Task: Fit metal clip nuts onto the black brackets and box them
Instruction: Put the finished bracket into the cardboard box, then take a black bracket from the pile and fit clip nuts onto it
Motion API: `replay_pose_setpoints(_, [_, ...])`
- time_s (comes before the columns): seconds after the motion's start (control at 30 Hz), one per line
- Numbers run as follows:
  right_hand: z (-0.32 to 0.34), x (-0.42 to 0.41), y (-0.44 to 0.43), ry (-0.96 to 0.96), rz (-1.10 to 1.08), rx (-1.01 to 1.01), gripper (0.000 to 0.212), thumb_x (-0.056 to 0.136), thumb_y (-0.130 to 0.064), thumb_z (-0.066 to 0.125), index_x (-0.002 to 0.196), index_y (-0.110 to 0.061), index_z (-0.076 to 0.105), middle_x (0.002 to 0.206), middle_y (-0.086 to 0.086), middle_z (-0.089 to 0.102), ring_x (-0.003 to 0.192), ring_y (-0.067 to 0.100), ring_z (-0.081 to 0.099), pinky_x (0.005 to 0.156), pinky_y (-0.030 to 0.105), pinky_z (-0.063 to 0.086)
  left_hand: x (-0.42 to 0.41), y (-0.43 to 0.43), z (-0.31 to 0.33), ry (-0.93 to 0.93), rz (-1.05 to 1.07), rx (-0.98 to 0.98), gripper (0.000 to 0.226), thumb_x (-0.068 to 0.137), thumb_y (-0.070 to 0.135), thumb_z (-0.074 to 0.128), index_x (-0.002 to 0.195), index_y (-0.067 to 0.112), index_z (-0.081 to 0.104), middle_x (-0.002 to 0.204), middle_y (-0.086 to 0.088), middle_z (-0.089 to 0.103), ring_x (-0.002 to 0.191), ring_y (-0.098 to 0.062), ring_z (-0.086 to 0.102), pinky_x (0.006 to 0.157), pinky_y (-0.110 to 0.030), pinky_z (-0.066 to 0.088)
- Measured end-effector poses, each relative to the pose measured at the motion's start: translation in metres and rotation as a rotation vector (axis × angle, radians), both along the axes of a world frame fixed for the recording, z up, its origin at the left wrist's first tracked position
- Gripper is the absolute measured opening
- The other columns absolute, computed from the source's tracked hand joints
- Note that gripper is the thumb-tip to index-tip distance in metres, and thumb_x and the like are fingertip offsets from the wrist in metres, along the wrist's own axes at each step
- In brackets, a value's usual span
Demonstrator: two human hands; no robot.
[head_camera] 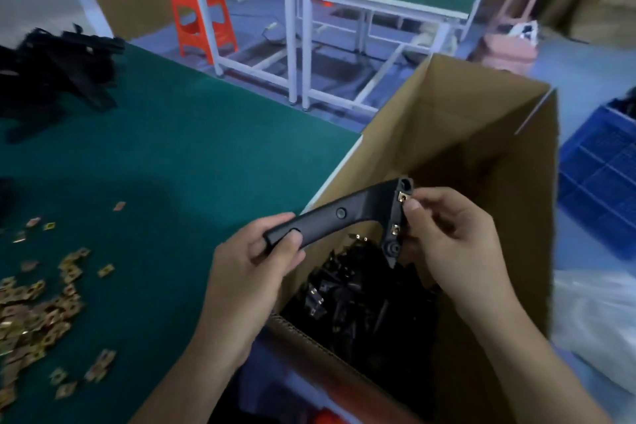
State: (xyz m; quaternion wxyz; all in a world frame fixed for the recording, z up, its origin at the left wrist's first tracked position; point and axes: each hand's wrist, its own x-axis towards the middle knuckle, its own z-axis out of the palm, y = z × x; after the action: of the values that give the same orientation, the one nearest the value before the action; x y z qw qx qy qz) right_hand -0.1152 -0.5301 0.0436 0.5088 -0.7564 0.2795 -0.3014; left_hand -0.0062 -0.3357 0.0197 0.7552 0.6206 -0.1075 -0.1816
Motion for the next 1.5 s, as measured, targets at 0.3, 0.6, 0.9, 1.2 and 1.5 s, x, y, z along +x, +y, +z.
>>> replay_pose_setpoints(0.3, [-0.029, -0.061, -0.058, 0.629, -0.141, -0.329, 0.049, 0.095, -0.055, 0.054, 0.06, -0.021, 0.058, 0.05, -0.014, 0.059, 0.048, 0.004, 0.057, 0.037, 0.022, 0.034, -0.002, -0.036, -0.034, -0.257, -0.313, 0.366, 0.032, 0.096, 0.019, 0.068, 0.117, 0.043, 0.061, 0.127, 0.015, 0.065, 0.115, 0.01, 0.06, 0.095, -0.005, 0.044])
replay_pose_setpoints(0.6, [-0.022, -0.027, -0.03, 0.476, 0.093, -0.333, 0.037, 0.096, -0.049, 0.055, 0.068, -0.026, 0.061, 0.052, -0.002, 0.056, 0.046, 0.008, 0.054, 0.038, 0.018, 0.035, 0.003, 0.002, -0.023, -0.374, -0.095, 0.359, 0.026, 0.1, 0.016, 0.063, 0.106, 0.039, 0.073, 0.107, 0.024, 0.074, 0.107, 0.005, 0.067, 0.09, -0.007, 0.047])
replay_pose_setpoints(0.9, [-0.011, 0.094, 0.119, 0.211, 0.658, -0.407, 0.038, 0.081, -0.042, 0.068, 0.118, -0.047, 0.059, 0.092, -0.016, 0.065, 0.083, -0.003, 0.062, 0.074, 0.004, 0.042, 0.018, 0.124, 0.002, -0.475, 0.505, 0.393, 0.024, 0.097, 0.014, 0.058, 0.098, 0.035, 0.07, 0.097, 0.012, 0.071, 0.091, -0.015, 0.07, 0.076, -0.025, 0.054])
replay_pose_setpoints(1.2, [-0.019, 0.212, 0.288, 0.05, 1.11, -0.531, 0.045, 0.096, -0.04, 0.063, 0.138, -0.031, 0.053, 0.119, -0.015, 0.054, 0.109, -0.001, 0.049, 0.088, 0.016, 0.039, 0.062, 0.301, -0.012, -0.338, 1.171, 0.957, 0.027, 0.094, 0.012, 0.067, 0.119, 0.017, 0.064, 0.113, -0.005, 0.064, 0.108, -0.024, 0.056, 0.094, -0.033, 0.044])
replay_pose_setpoints(1.5, [-0.05, 0.25, 0.359, 0.085, 1.178, -0.693, 0.033, 0.098, -0.04, 0.061, 0.127, -0.025, 0.065, 0.116, -0.008, 0.059, 0.118, 0.01, 0.047, 0.097, 0.023, 0.041, 0.106, 0.356, -0.039, -0.129, 1.017, 1.265, 0.041, 0.095, 0.049, 0.064, 0.125, 0.021, 0.069, 0.121, -0.005, 0.064, 0.119, -0.032, 0.049, 0.092, -0.045, 0.036])
